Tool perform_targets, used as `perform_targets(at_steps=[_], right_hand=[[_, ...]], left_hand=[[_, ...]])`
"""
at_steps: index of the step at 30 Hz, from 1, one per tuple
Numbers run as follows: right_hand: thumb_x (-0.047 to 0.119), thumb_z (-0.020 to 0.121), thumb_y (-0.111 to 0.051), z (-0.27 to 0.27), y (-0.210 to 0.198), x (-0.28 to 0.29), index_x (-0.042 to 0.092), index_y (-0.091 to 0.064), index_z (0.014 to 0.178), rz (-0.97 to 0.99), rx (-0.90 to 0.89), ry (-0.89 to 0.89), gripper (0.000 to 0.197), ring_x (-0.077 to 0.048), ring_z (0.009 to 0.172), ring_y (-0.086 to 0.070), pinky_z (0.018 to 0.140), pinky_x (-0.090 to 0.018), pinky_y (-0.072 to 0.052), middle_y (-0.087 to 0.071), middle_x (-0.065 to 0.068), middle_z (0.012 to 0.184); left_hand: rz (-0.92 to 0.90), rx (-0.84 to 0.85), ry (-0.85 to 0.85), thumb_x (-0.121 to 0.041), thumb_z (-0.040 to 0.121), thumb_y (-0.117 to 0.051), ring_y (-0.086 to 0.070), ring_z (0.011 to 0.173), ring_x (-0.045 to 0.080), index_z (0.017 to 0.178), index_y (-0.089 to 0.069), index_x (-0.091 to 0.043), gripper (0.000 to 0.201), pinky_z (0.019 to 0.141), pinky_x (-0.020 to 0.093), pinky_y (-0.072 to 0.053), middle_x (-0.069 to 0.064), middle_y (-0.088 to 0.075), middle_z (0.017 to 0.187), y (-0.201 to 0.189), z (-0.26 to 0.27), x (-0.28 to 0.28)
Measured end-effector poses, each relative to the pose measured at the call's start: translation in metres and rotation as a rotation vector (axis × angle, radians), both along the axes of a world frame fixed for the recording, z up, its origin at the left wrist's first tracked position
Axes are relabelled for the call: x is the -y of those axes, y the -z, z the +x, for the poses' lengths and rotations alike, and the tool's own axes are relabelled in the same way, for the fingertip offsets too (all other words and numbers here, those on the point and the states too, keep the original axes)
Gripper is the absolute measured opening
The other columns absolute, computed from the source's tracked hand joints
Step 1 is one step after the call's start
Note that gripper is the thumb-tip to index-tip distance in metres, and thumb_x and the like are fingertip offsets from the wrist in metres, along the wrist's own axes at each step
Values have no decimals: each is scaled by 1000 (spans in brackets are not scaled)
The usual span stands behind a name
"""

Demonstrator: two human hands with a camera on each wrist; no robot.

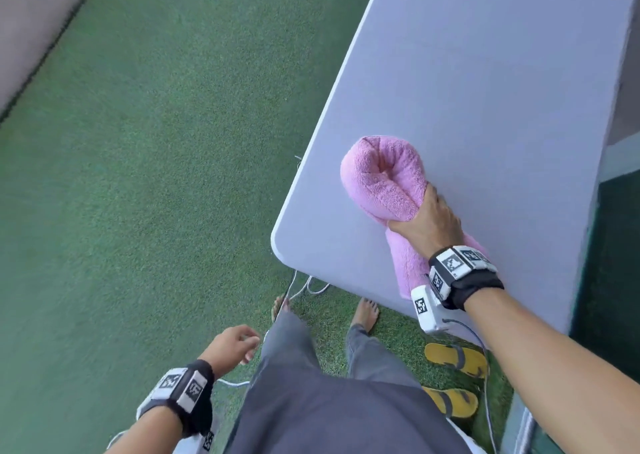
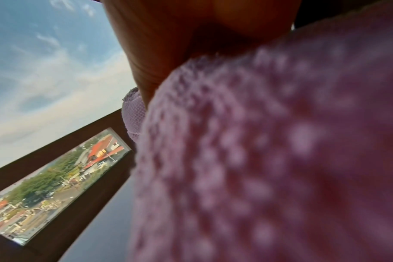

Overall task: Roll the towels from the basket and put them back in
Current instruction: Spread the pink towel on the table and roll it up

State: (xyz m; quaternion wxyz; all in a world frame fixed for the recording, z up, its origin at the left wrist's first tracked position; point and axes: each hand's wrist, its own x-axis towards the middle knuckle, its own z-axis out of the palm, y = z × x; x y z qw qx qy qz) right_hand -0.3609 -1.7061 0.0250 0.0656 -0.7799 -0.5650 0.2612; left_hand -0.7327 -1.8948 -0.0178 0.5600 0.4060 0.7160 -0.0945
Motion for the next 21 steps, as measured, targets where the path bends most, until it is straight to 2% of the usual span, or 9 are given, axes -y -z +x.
perform_targets(at_steps=[3, 5, 9, 13, 18, 21], right_hand=[[53, 60, -81, -48, -7, -10, 10, -31, 139, 15, -42, -48, 103, -35, 117, -52, 96, -49, -43, -51, -17, 129], [53, 59, -81, -80, -10, -17, 11, -32, 137, 10, -38, -60, 102, -35, 116, -52, 95, -49, -43, -52, -17, 128], [52, 58, -81, -141, -13, -31, 12, -34, 135, 12, -28, -42, 99, -35, 116, -53, 95, -50, -43, -53, -16, 127], [54, 59, -80, -194, -18, -41, 12, -35, 135, 17, -9, 57, 98, -35, 116, -53, 96, -50, -43, -52, -16, 128], [53, 60, -80, -237, -30, -40, 10, -35, 135, 15, 12, 164, 97, -37, 114, -53, 96, -49, -44, -52, -17, 128], [50, 61, -81, -248, -37, -39, 9, -36, 134, 20, 29, 211, 95, -38, 113, -54, 94, -46, -45, -53, -19, 127]], left_hand=[[-25, -7, -110, -9, 94, -55, -57, 52, 13, 95, -64, -6, 9, 46, 18, -44, -1, -60, 55, 6, -39, 28], [-36, -13, -168, -6, 94, -54, -55, 49, 12, 97, -63, -2, 11, 40, 13, -37, 2, -59, 57, 8, -66, 39], [-54, 11, -221, -4, 93, -53, -54, 46, 9, 100, -64, -1, 13, 41, 15, -38, 4, -59, 60, 20, -134, 36], [-69, -1, -216, 1, 92, -51, -42, 32, 5, 99, -62, 5, 13, 33, 14, -32, -4, -49, 45, 25, -213, 7], [-52, -21, -139, -6, 92, -54, -51, 46, 15, 93, -63, -5, 9, 39, 19, -35, 0, -59, 54, 28, -297, -32], [-54, -39, -107, -5, 92, -54, -50, 45, 14, 93, -63, -4, 9, 36, 16, -34, 1, -59, 56, 28, -322, -52]])
